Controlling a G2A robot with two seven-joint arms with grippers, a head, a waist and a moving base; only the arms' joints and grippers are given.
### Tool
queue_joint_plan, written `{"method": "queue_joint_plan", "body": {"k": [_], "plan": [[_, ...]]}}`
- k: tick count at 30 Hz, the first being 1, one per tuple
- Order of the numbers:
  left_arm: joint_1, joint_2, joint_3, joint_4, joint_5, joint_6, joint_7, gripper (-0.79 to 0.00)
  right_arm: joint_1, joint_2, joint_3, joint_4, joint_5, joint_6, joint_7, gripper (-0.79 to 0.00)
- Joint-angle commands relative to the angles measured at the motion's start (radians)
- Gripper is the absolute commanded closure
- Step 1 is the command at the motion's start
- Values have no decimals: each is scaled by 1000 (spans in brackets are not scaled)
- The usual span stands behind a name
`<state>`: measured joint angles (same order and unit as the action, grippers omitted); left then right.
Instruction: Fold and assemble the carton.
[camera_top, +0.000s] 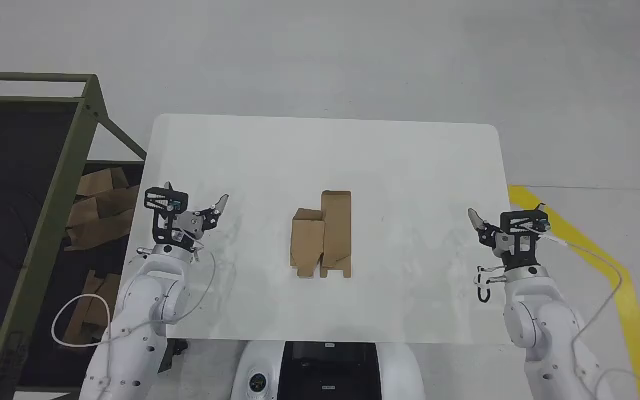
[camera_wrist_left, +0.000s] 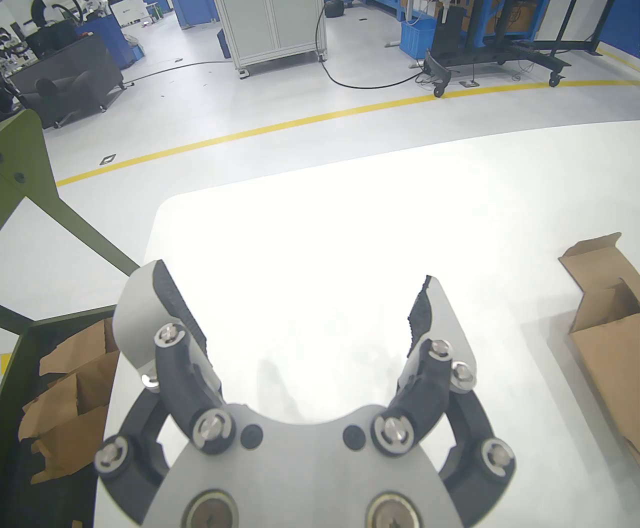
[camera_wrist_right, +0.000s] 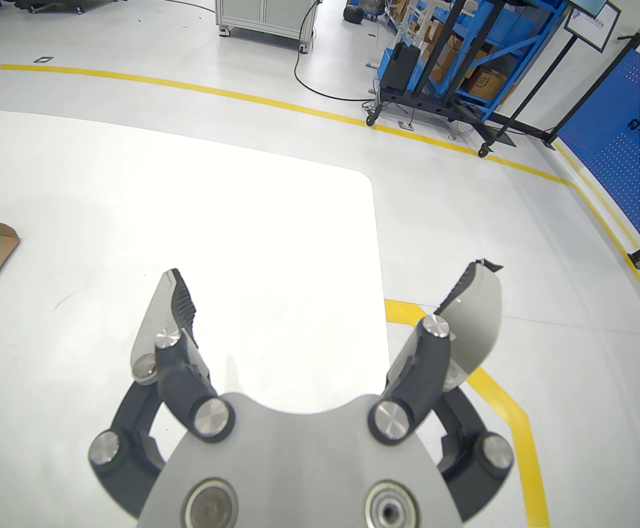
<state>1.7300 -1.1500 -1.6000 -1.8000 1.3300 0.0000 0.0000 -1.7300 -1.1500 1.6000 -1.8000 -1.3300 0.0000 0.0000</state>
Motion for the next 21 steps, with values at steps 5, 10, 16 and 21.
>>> {"method": "queue_joint_plan", "body": {"k": [5, 10, 16, 21], "plan": [[5, -1, 3, -6, -4, -12, 4, -785, 0, 0, 0, 0, 0, 0, 0, -785], [52, -1, -4, -81, -62, -74, -42, -785, 0, 0, 0, 0, 0, 0, 0, -785], [127, 4, -61, -192, -219, -204, -189, -785, 0, 0, 0, 0, 0, 0, 0, -785], [156, 9, -105, -257, -430, -283, -357, -785, 0, 0, 0, 0, 0, 0, 0, -785]]}}
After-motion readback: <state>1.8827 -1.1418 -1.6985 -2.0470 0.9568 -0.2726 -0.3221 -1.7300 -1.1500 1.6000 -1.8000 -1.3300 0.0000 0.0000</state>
